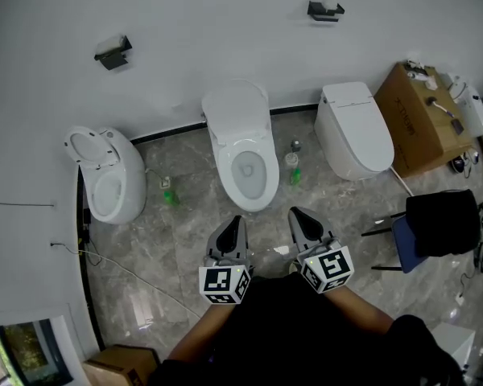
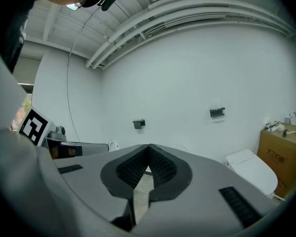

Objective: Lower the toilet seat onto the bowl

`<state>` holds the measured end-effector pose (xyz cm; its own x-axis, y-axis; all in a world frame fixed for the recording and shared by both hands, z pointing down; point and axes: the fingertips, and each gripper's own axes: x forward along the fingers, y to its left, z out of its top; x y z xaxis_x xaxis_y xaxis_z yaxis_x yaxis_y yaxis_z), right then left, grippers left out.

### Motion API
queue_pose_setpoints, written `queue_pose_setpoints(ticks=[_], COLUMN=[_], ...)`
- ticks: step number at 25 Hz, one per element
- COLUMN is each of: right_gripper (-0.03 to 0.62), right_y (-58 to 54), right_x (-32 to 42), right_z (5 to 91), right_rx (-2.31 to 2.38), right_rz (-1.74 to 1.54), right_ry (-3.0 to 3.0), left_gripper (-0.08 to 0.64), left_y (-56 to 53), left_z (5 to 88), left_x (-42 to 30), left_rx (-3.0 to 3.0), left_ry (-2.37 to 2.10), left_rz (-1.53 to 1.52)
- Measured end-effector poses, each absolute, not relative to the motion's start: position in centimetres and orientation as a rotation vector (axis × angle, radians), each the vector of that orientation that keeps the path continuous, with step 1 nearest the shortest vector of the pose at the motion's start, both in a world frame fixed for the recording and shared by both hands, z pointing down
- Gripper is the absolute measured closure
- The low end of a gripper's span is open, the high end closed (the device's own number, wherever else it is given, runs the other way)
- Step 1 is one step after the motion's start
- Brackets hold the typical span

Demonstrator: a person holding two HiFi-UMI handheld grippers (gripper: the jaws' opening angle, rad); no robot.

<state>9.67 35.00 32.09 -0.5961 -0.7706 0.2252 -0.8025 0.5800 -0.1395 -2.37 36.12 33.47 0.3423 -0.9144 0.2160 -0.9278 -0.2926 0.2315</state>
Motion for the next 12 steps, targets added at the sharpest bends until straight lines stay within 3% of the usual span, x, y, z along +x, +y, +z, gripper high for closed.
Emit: queue_pose_setpoints(ticks=[12], right_gripper=[0.561], right_y=[32.3], right_x=[18.7], right_z=[29.7], right_rx=[1.379], right_rz=[0.273], right_ry=[-2.713], left_gripper=[0.543], left_y=[33.9], left_z=[32.3], left_x=[7.1], left_rx=[2.306], left_ry=[-1.669], left_rz=[0.049])
